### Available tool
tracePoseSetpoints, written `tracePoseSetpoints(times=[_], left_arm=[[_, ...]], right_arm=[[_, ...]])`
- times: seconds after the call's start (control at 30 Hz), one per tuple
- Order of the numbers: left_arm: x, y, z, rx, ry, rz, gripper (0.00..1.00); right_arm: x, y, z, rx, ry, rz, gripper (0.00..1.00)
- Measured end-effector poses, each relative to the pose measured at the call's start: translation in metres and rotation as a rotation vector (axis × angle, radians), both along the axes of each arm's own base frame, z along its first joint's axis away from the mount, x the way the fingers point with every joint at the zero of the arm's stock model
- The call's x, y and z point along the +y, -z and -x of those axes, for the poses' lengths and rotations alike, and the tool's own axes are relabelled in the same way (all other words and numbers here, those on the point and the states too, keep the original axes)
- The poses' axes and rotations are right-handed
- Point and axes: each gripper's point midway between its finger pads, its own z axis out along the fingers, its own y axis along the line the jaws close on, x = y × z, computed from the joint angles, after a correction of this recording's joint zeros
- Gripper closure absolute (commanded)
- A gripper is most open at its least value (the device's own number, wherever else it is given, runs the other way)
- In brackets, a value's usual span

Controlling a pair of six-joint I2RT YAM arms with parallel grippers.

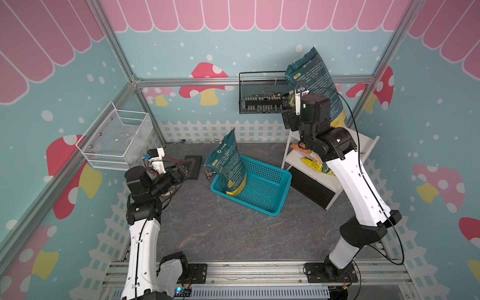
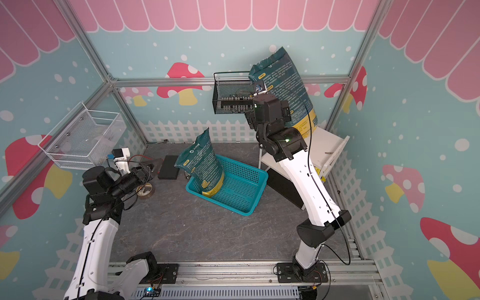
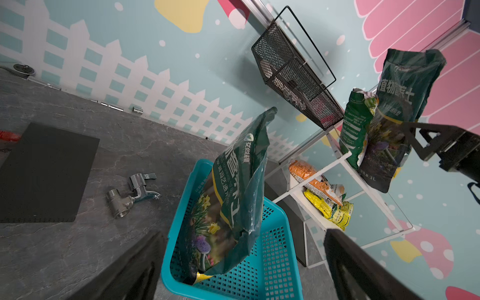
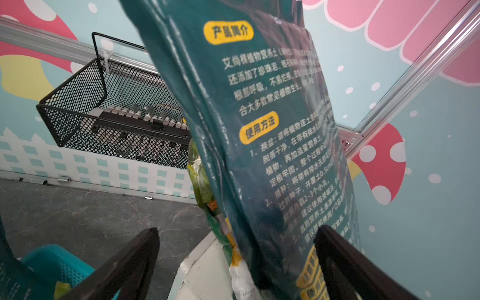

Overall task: Take down the fertilizer bag from the shelf
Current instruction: Pick up the fertilizer bag from the shelf.

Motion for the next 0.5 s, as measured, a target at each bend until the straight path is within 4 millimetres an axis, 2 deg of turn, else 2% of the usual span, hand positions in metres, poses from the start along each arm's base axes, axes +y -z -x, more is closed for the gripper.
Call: tracePoseSetpoints(times=[0.17,0.5], left_arm=[[-0.001,-0.006,0.002,-0.021,-0.008,-0.028,0.01],[-0.002,-0.002,0.002,-0.012,-0.01,-0.044,0.0]], right_arm=[[-0.005,-0.001,-0.008,-0.006,0.031,0.018,0.01],[-0.028,0.02,-0.032,0.038,0.126,0.066,0.01]])
